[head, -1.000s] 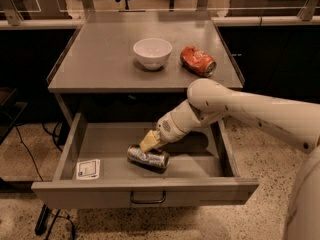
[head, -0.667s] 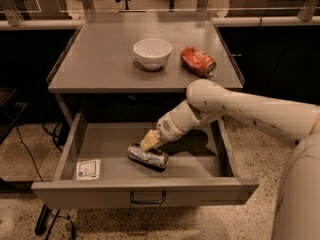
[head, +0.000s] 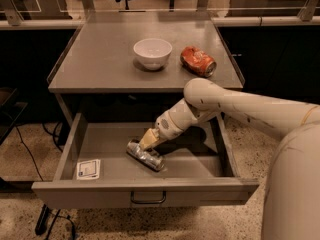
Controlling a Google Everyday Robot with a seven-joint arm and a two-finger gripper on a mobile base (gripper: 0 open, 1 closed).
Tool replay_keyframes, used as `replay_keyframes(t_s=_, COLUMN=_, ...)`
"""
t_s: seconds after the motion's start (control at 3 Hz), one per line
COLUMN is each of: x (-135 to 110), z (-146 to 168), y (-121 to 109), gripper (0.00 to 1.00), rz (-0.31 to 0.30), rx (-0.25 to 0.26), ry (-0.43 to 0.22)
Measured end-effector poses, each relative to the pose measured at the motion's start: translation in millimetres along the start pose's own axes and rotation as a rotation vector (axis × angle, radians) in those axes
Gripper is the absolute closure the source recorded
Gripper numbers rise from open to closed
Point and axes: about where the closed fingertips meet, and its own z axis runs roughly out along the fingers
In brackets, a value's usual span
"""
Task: Place redbull can into top drawer
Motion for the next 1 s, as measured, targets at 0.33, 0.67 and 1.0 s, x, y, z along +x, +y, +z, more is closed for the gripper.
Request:
replay_keyframes(t_s=0.33, x=0.0, z=0.0, y=0.0, gripper=0.58, rz=0.0, rx=0.0, ry=0.0)
replay_keyframes(t_s=0.67, x=0.0, z=0.0, y=0.0, gripper=0.35, rz=0.0, rx=0.0, ry=0.0)
replay_keyframes(t_s=1.0, x=0.0, z=0.1, y=0.0, gripper=0.11, rz=0.0, rx=0.0, ry=0.0)
